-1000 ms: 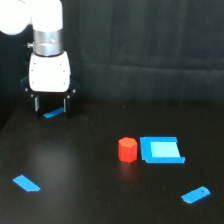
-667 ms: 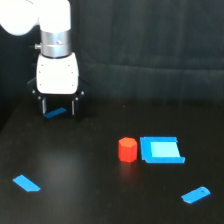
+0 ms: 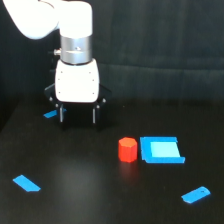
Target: Pick up the red object from the table
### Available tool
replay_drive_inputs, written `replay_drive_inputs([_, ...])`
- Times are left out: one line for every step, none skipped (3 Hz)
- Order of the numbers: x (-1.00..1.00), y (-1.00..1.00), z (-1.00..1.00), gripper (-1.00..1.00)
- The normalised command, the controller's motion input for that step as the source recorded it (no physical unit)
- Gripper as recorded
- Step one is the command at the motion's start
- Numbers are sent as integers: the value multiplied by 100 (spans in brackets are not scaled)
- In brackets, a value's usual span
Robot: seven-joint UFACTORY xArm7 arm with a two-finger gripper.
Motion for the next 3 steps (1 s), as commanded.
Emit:
replay_drive_inputs([99,-70,-40,94])
replay_drive_inputs([87,-57,-18,97])
replay_drive_inputs([68,-59,-13,95])
